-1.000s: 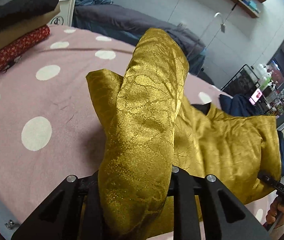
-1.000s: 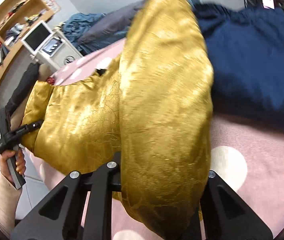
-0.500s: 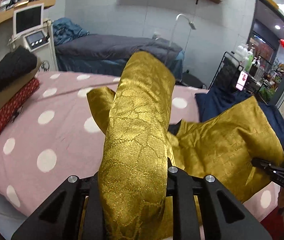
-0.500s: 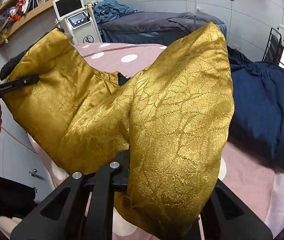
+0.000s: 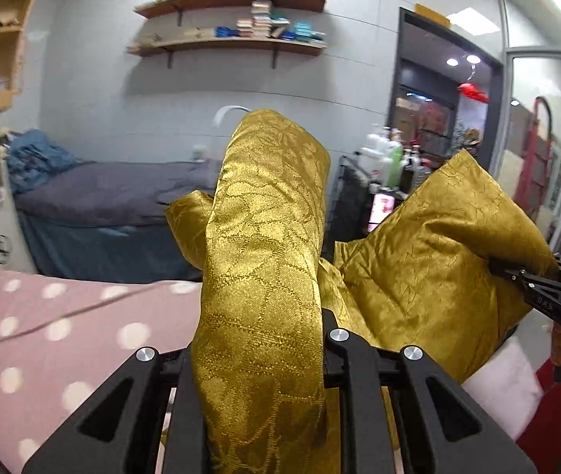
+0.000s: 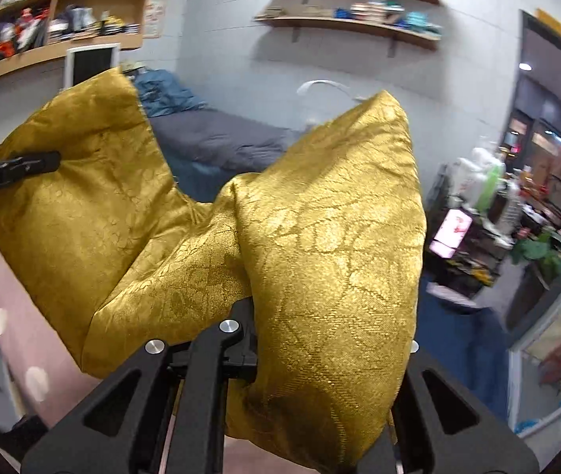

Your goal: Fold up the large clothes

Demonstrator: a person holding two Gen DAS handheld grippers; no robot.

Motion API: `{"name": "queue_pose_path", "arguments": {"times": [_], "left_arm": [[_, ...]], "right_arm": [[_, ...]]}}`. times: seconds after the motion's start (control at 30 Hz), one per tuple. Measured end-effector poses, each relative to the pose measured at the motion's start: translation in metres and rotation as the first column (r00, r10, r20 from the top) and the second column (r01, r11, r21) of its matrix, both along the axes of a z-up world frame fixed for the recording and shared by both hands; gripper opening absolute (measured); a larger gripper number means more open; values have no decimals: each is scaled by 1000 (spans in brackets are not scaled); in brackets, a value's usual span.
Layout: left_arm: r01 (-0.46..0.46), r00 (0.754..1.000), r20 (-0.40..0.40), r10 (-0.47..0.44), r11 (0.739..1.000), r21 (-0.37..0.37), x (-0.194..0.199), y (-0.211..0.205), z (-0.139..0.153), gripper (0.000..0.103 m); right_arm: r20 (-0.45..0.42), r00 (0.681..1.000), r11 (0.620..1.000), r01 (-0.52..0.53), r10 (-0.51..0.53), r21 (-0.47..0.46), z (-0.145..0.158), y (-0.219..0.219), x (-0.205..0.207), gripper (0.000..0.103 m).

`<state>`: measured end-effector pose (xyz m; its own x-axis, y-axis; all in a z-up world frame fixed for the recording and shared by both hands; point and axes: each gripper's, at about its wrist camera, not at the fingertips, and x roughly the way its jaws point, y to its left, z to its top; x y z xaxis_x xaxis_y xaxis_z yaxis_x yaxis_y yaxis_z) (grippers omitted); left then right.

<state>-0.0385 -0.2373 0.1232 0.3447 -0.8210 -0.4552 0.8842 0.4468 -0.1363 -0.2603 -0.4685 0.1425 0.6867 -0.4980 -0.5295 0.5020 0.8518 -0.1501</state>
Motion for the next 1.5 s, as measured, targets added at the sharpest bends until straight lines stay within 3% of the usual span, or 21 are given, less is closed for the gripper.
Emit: {"name": "queue_pose_path", "arguments": {"times": [0.13,0.2,0.3,0.37,0.43,0.53,0.57,0.6,0.7,0.8,0.87,0.93,1.0,1.07,1.1,1.17,1.23,1.27,1.37,1.5], "left_arm": [[93,993,-81,-88,994,58,0,-83,-31,17],[138,983,-138,-123,985,105,-1,-121,-58,17],[163,973,-194,-126,968,188,0,-166,-102,17],[129,985,-145,-91,952,278,-1,-187,-130,17],[111,990,-123,-74,939,325,5,-197,-153,25],[84,993,-107,-48,929,360,19,-202,-169,36],[73,994,-103,-37,926,369,25,-198,-172,39],[48,996,-93,-14,923,381,30,-199,-176,45],[-58,996,-32,77,914,401,41,-192,-174,68],[-90,990,-74,124,931,354,50,-176,-162,77],[-118,987,-70,146,944,307,45,-159,-148,82],[-135,986,-54,155,955,264,37,-141,-133,95],[-155,985,-41,168,962,224,29,-124,-122,97],[-158,985,-39,169,967,197,21,-111,-112,97],[-156,985,-36,166,969,193,16,-106,-108,97],[-140,988,-31,150,964,226,3,-103,-103,97],[-114,992,-29,125,960,257,-13,-102,-102,97],[-93,994,-27,104,958,270,-24,-103,-102,97],[-34,999,-8,38,949,313,-58,-109,-102,97],[29,999,32,-43,929,369,-99,-114,-101,97]], "right_arm": [[2,979,979,205,-205,-2,8,-76,-55,12],[-2,948,948,318,-318,28,1,-118,-88,13],[-27,903,897,429,-428,106,-31,-164,-123,14],[-46,885,863,462,-463,203,-60,-189,-143,15],[-62,870,815,481,-489,322,-97,-210,-162,18],[-35,862,802,485,-506,348,-129,-216,-171,35],[-25,857,805,494,-515,329,-135,-215,-172,48],[-15,853,801,497,-522,333,-141,-215,-171,54],[25,835,776,499,-550,386,-143,-224,-166,64],[47,794,712,514,-605,478,-149,-233,-171,85],[88,765,669,495,-638,554,-154,-230,-199,86],[130,733,656,497,-668,569,-148,-221,-212,86],[164,697,651,523,-698,550,-140,-208,-224,87],[189,642,631,580,-743,514,-127,-192,-239,87],[203,612,619,609,-764,495,-120,-180,-248,87],[198,582,598,654,-789,463,-110,-168,-257,88],[146,593,589,678,-792,439,-106,-156,-257,88],[112,620,599,672,-777,435,-105,-150,-252,88],[58,724,675,608,-687,419,-98,-135,-218,88],[-59,814,768,566,-577,301,-88,-111,-160,88]]}}
